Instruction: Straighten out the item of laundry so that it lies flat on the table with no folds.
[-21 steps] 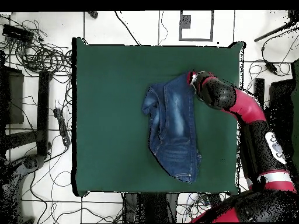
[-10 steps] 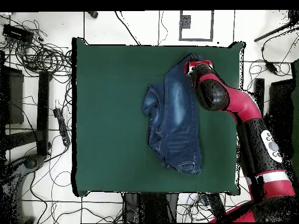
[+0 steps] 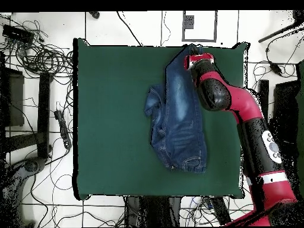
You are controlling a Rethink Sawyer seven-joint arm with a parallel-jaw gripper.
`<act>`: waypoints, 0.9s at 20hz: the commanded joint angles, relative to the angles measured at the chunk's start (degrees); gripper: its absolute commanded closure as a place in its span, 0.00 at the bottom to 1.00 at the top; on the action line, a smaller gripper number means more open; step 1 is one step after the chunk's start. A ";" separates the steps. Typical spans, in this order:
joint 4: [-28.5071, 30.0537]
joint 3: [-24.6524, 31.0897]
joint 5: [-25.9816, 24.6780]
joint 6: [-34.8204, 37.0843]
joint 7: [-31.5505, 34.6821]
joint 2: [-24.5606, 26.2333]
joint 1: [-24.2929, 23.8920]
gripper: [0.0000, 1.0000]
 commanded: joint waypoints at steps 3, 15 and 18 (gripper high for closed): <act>6.35 16.11 -3.04 6.62 -22.92 12.07 -6.02 1.00; 4.84 13.23 -4.58 6.55 -17.53 7.24 -4.96 0.00; 4.27 13.25 -4.60 6.85 -17.35 6.62 -4.72 0.00</act>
